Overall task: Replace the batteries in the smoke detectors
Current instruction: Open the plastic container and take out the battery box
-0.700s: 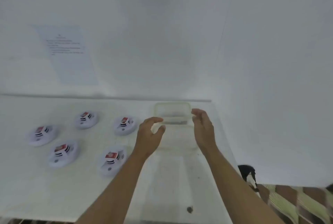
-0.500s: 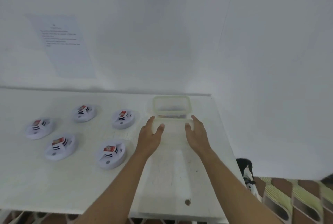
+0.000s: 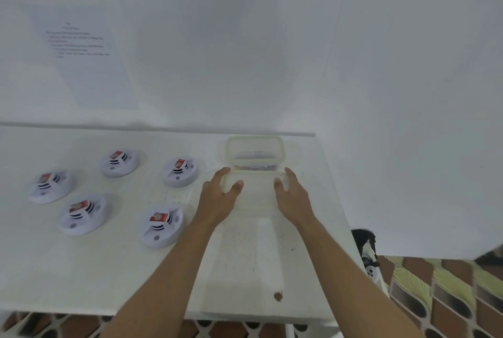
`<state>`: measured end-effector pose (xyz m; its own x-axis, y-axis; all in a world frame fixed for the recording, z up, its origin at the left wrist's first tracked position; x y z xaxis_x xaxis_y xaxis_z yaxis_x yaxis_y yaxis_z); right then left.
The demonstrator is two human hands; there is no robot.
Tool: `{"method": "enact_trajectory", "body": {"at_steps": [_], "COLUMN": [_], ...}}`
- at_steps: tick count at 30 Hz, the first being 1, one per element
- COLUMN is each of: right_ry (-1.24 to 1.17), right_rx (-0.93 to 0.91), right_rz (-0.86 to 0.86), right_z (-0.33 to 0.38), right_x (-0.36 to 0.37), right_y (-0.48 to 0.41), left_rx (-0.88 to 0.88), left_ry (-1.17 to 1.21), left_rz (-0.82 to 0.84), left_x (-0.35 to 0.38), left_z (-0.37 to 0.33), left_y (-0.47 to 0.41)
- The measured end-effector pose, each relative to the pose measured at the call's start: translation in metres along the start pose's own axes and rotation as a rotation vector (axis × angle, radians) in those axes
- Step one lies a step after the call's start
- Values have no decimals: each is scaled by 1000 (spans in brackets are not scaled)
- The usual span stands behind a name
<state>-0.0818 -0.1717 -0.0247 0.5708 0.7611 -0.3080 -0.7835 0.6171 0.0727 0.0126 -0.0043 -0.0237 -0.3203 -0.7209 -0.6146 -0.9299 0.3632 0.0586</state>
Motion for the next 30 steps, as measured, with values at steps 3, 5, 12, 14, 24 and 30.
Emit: {"method": "enact_trajectory", "body": {"at_steps": [3,5,12,14,24,30], "right_ry": [8,10,76,39,-120,-112], "right_rx": [-10,-17,-20,-45,-37,-44], "right_rz": [1,15,266,213,130,156], "right_z": [0,1,12,15,5,5], "right_x": [0,-2,-15,-16,5,3], "right_y": [1,1,-8,-8,4,3], "left_rx": [17,59,316,243,169,139], "left_ry": [-130,-247,-452,-452,-401,-251], "left_rz": [15,8,196,201,304,340], "left_x": [-2,-4,-24,-24,-15,-4], "left_z": [0,-3,-18,-17,-20,-22], "left_y": [-1,-3,-8,-4,-1,-10]}}
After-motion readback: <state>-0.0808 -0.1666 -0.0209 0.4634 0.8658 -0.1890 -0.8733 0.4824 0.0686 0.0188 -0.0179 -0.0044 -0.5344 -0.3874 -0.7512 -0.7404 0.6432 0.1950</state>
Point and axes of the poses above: each hand's wrist, its own y-axis away from the middle knuckle, its own x-axis out of the palm, z = x × y, the point moved 1 cm from there along -y, towards the middle knuckle, and after that the axes turned 12 degrees about -y, right-handed, at the moved point
